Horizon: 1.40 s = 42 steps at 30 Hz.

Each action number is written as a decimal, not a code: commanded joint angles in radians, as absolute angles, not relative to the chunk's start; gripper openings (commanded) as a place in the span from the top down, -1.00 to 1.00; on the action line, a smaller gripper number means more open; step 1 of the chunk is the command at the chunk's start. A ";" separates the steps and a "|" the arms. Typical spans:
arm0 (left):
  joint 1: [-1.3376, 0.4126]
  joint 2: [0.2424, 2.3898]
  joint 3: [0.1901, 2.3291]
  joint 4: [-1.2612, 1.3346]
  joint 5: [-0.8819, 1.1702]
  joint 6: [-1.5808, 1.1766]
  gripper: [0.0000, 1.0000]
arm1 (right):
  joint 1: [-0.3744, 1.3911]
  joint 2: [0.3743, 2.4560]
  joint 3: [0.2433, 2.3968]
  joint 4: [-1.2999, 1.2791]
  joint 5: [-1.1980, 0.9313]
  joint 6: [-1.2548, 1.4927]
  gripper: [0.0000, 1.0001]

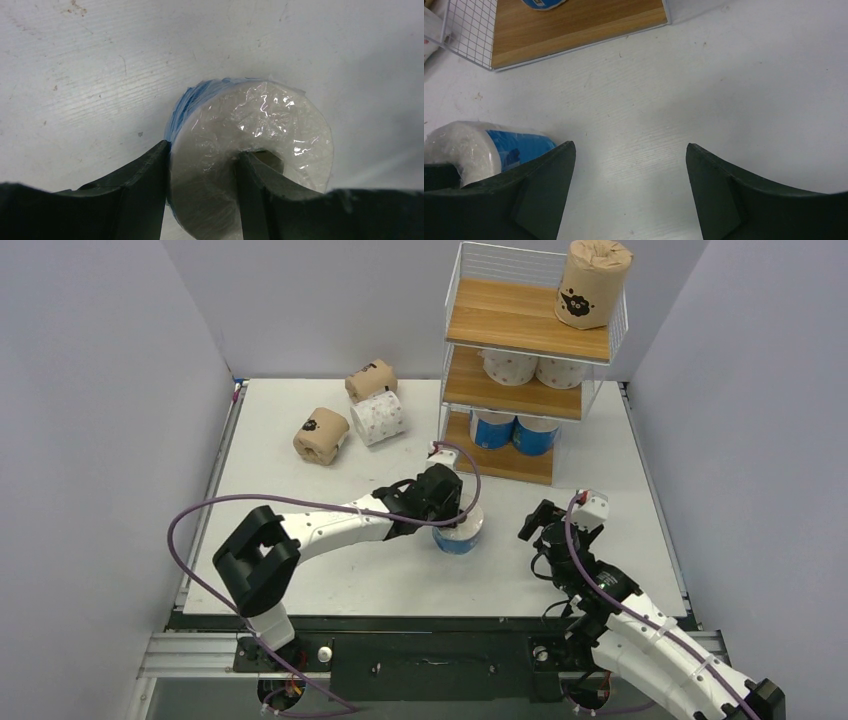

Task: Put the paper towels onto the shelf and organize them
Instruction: Place the paper towel at the center of the board.

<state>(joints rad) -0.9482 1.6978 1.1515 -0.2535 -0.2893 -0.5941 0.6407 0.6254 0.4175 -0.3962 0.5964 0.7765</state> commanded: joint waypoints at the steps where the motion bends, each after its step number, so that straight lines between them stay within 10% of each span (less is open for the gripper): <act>1: -0.951 1.727 1.244 -0.194 -0.266 -0.627 0.60 | 0.613 0.638 0.387 -0.334 0.488 0.788 -0.53; 7: -0.967 1.752 1.277 -0.220 -0.270 -0.639 0.29 | 0.606 0.658 0.395 -0.314 0.436 0.812 -0.52; 18: -0.970 1.624 1.246 -0.265 -0.306 -0.641 -0.94 | 0.425 0.741 0.420 -0.269 0.159 0.859 -0.72; 42: -0.950 0.875 0.467 0.103 -0.542 -0.830 -0.93 | 0.590 1.029 0.678 -0.308 0.012 0.725 -0.63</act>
<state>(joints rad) -0.9539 0.9226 0.4725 0.0071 -0.5072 -0.7925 0.5735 0.9577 0.6136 -0.3103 -0.0467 0.7181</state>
